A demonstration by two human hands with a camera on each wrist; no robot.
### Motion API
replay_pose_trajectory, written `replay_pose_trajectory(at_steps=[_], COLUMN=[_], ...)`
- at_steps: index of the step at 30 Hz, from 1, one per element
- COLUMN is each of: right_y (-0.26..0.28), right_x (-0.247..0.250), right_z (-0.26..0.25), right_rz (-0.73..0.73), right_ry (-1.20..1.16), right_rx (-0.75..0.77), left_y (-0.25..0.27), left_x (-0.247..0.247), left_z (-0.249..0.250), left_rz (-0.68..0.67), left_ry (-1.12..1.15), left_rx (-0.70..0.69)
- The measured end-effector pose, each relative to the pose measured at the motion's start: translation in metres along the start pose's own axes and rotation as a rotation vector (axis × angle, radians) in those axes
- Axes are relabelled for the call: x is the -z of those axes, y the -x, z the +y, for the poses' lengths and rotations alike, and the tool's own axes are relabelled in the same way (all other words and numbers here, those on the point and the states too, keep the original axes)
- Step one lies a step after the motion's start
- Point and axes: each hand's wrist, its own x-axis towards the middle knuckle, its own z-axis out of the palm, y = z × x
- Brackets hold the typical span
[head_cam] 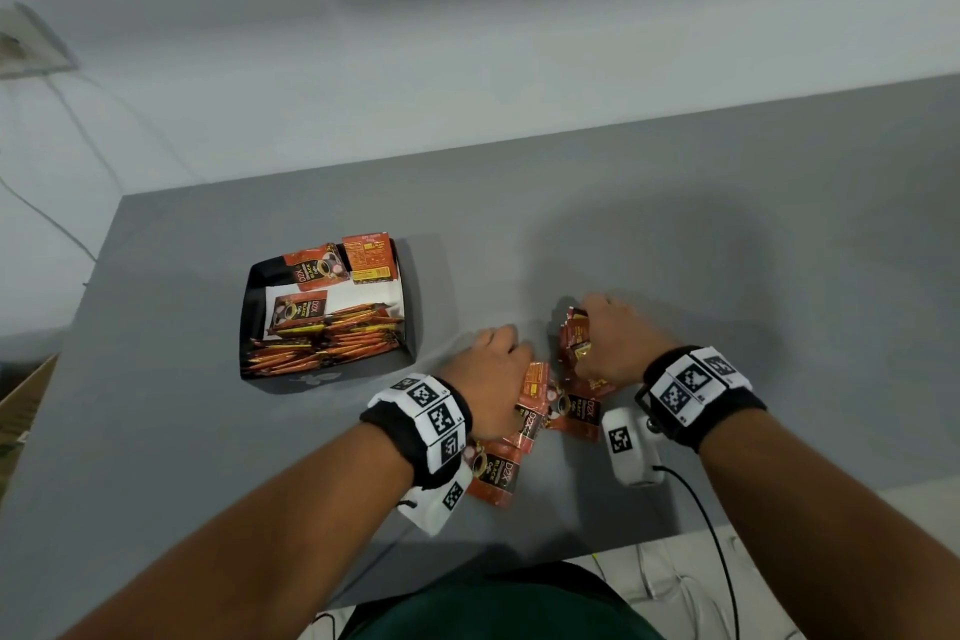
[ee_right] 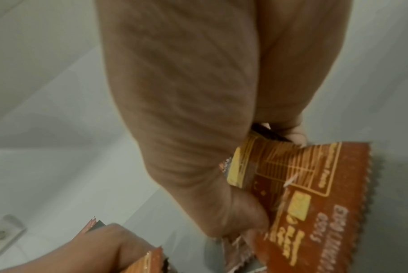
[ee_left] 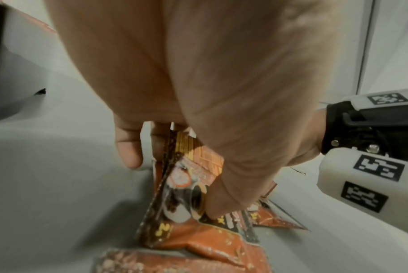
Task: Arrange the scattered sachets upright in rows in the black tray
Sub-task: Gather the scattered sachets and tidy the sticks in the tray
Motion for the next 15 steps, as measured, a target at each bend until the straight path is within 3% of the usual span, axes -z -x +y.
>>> replay_pose_trajectory(at_steps=[6, 15], right_y=[0.003, 0.026], right_x=[0.004, 0.038], right_z=[0.001, -0.006], right_rz=[-0.02, -0.087], right_ry=[-0.052, -0.17], right_rx=[0.1, 0.163], left_y=[0.0, 0.017], left_x=[0.004, 0.035], left_z=[0.004, -0.008], left_rz=[-0.029, -0.023], left_ry=[0.014, 0.324], left_rx=[0.027, 0.036])
